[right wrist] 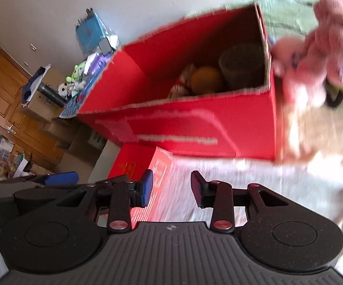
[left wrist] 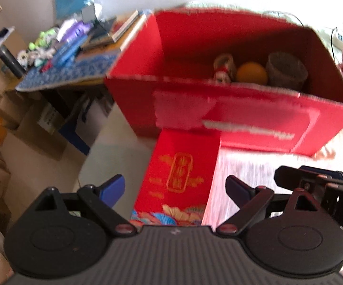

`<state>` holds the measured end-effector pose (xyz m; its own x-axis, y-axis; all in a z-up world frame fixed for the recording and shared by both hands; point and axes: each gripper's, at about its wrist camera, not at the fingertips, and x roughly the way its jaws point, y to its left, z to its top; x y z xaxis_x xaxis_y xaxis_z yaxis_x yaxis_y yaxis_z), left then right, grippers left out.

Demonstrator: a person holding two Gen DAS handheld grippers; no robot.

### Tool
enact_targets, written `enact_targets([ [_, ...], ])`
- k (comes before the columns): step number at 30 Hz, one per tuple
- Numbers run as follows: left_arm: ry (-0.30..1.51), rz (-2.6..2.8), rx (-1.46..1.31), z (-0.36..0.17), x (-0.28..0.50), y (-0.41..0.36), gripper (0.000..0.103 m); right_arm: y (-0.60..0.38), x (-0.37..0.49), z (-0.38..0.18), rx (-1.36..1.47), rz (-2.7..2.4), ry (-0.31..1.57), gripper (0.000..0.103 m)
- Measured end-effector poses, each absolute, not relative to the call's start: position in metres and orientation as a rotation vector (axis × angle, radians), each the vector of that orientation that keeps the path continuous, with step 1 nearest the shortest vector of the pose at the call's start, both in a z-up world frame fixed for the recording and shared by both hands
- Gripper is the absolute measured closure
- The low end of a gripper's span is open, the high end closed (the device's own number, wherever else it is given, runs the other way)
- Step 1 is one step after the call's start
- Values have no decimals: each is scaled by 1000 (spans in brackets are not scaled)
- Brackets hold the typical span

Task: Organize objects
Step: 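Close the right gripper on the red gold-printed gift box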

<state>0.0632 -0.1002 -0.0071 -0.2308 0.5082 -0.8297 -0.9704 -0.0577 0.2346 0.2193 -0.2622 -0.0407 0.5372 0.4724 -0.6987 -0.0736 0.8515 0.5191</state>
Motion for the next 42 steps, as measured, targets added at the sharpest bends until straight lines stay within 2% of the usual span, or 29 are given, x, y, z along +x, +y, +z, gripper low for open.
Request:
enact_targets([
  [4, 973, 1548, -712, -17, 51, -97, 7, -258, 222, -47, 521, 342, 1005, 64],
  [6, 991, 1540, -715, -22, 47, -94, 3, -255, 225, -50, 551, 335, 1027, 64],
  [14, 1053, 1455, -716, -39, 37, -81, 0, -243, 234, -56, 627, 277, 1066, 62],
  [28, 1080, 1294, -785, -57, 20, -66, 0, -213, 259, -68, 662, 240, 1111, 60],
  [33, 1095, 1250, -832, -67, 18, -62, 1, -205, 265, -74, 653, 242, 1148, 57],
  [38, 1105, 1234, -880, -75, 13, -57, 5, -200, 266, -79, 624, 232, 1167, 53],
  [42, 1123, 1223, -860, -76, 17, -59, 13, -205, 265, -85, 651, 231, 1181, 47],
])
